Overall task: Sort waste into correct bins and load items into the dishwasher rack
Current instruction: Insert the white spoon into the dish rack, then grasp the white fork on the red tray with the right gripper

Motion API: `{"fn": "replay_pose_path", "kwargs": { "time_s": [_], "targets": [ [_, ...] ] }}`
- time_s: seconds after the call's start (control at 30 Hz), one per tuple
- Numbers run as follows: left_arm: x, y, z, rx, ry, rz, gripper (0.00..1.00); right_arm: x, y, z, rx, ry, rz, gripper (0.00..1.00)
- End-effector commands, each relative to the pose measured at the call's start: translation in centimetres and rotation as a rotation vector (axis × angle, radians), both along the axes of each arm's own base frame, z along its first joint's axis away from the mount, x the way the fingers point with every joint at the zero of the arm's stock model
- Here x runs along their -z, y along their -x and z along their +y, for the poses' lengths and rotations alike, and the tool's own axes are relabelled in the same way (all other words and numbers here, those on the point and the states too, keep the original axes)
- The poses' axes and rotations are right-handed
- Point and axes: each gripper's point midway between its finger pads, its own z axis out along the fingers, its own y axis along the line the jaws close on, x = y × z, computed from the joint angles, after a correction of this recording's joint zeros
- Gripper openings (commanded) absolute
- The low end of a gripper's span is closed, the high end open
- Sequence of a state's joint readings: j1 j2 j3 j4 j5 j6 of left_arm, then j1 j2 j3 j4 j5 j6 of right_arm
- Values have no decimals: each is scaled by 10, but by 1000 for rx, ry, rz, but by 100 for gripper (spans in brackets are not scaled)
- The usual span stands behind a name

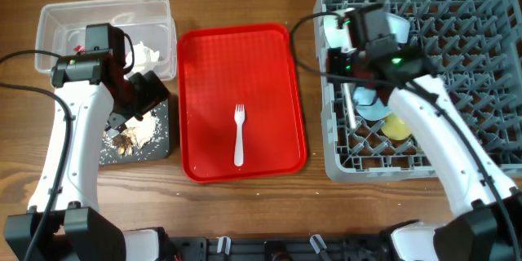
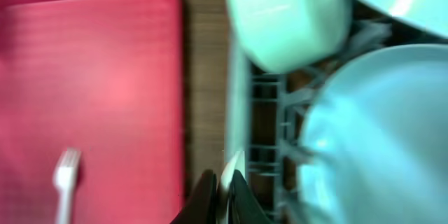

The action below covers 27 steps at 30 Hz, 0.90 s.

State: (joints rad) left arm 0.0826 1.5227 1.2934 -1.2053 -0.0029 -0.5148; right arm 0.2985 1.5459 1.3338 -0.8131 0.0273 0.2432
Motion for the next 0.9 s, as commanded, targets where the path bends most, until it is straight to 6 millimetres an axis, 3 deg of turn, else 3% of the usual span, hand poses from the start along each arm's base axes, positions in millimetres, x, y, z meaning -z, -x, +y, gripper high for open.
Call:
{"fn": "replay_pose_path", "kwargs": {
  "time_s": [0.0, 0.07, 0.2, 0.5, 0.57, 0.67, 0.77, 0.87],
  "targets": [
    [-6, 1, 4, -24, -12, -21, 100, 16, -6, -20, 3, 49, 32, 5],
    [-6, 1, 4, -24, -12, -21, 100, 25, -9, -20, 3, 53, 50, 21],
    [-6, 1, 4, -23, -12, -20, 100, 30, -9, -20, 6, 55, 63, 32],
    [-6, 1, 4, -24, -13, -21, 100, 25, -10, -15, -8, 30, 53, 32],
    [-6, 1, 4, -24, -13, -21, 100, 11, -8, 3, -59, -46, 30, 32],
    [-6, 1, 4, -24, -13, -21, 100, -15, 0, 57, -219, -203, -27, 39],
    [-6, 1, 4, -24, -13, -21, 100, -10, 20, 111, -313, -233, -6, 44],
    [-6, 1, 4, -24, -13, -21, 100, 14, 33, 155, -329, -201, 28, 48]
  ]
}}
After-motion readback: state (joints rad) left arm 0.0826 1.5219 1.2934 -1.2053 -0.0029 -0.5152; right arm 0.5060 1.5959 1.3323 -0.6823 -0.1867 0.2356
